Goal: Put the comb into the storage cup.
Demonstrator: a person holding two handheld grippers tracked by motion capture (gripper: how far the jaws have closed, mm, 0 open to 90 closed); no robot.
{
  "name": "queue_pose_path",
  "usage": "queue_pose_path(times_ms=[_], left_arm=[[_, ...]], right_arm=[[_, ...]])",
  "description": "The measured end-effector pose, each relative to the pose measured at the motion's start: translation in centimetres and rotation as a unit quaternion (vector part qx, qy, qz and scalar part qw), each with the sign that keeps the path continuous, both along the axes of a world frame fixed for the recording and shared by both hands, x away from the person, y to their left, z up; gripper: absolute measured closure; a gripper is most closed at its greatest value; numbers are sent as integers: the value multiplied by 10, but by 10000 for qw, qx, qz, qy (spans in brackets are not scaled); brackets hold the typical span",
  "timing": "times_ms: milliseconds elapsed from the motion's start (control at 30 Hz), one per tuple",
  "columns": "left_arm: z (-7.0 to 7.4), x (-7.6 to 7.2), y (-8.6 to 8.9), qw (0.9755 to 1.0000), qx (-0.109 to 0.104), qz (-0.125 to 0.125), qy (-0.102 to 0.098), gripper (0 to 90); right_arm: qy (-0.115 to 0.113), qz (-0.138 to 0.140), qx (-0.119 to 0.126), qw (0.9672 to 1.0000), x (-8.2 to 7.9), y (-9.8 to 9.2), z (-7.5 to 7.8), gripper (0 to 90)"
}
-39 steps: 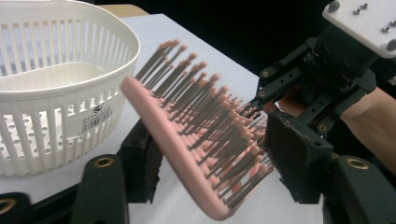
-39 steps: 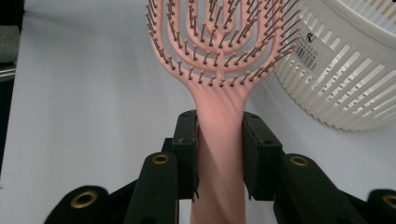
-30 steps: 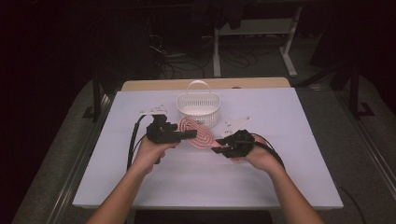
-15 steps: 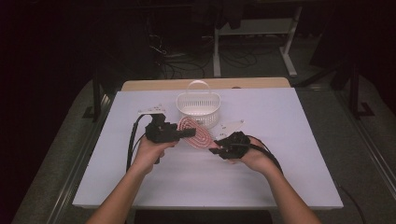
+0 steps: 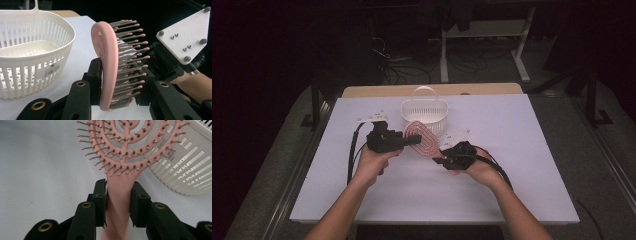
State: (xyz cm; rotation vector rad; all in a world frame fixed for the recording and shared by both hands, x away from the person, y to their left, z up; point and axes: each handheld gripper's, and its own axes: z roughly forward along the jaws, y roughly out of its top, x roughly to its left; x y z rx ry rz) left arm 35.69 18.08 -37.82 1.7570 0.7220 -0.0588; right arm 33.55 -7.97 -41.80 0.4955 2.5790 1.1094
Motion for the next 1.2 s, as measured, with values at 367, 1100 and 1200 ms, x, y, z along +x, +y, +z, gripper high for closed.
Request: queue_pose_path(times_ms=[367,1100,1200], left_arm=[[3,-2,2,9998,-70,42,-205,656],[11,-2,20,9984,-166,299,-455,657],[12,-2,22,9982,-157,311,-479,657]], right_arm=[[4,13,147,9999,0,1,2,684],[389,-390,750,9957,5,-11,3,240],[445,-488,830,9944,6,-17,2,203]])
